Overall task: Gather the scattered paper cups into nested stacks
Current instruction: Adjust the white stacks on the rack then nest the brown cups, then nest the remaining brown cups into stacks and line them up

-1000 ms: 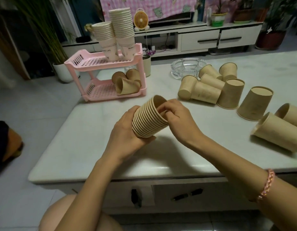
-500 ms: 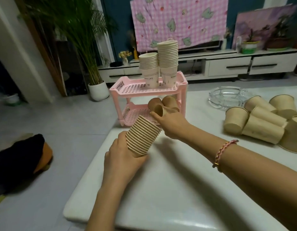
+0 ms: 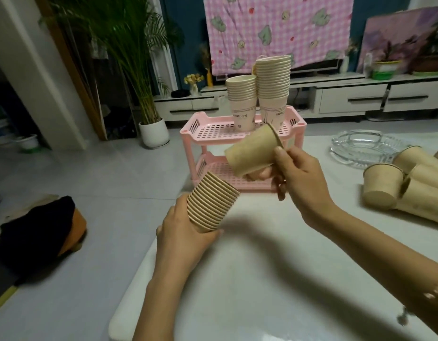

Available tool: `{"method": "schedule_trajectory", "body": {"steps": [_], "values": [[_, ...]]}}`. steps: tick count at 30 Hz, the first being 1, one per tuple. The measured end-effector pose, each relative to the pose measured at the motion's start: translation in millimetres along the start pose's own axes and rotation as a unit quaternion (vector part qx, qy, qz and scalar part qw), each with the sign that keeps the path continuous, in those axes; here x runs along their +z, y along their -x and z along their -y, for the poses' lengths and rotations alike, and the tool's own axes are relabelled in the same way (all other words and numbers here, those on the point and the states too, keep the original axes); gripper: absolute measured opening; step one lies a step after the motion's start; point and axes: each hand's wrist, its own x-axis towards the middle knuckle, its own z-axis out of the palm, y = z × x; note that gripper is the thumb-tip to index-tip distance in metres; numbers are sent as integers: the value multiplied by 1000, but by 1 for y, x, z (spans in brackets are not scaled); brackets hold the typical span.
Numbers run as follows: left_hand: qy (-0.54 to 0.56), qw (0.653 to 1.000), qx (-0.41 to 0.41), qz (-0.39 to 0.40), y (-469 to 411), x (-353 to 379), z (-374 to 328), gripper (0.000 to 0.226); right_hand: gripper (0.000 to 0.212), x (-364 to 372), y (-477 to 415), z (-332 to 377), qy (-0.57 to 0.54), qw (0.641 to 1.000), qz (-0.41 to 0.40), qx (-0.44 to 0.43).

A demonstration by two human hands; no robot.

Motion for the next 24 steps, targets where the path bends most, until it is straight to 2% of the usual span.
{"method": "schedule_trajectory", "body": {"steps": [1, 4, 7, 9, 11, 13, 14, 15, 17, 19, 21, 24], "values": [[4, 1000, 3, 0, 1, -1, -1, 81, 26, 3, 6, 3, -16, 1000, 14, 10], [14, 1000, 17, -3, 8, 1, -3, 80, 34, 8, 16, 3, 37, 994, 88, 51], [-10, 1000, 29, 2, 13, 4, -3, 72, 39, 13, 21, 5, 111, 975, 192, 28], [-23, 1000, 21, -5, 15, 4, -2, 66, 56, 18, 24, 10, 151, 957, 246, 12], [-12, 1000, 14, -13, 14, 3, 0, 67, 72, 16, 20, 10, 112, 954, 275, 41], [14, 1000, 2, -19, 13, -1, 4, 72, 63, 14, 5, -2, 53, 970, 221, 91], [23, 999, -7, -24, 12, -3, 6, 75, 50, 14, -5, -13, 53, 978, 174, 100], [28, 999, -15, -26, 11, -4, 6, 77, 38, 14, -13, -28, 100, 983, 123, 91], [34, 999, -25, -25, 7, -5, 7, 80, 28, 17, -30, -58, 280, 955, 88, 37], [29, 999, -28, -20, 4, -5, 8, 79, 39, 25, -48, -79, 399, 910, 115, -11], [17, 999, -29, -11, 2, -4, 5, 77, 47, 32, -65, -88, 466, 876, 123, -21], [-1, 1000, -30, 4, -1, -3, 5, 73, 28, 46, -93, -84, 494, 861, 123, 6]]}}
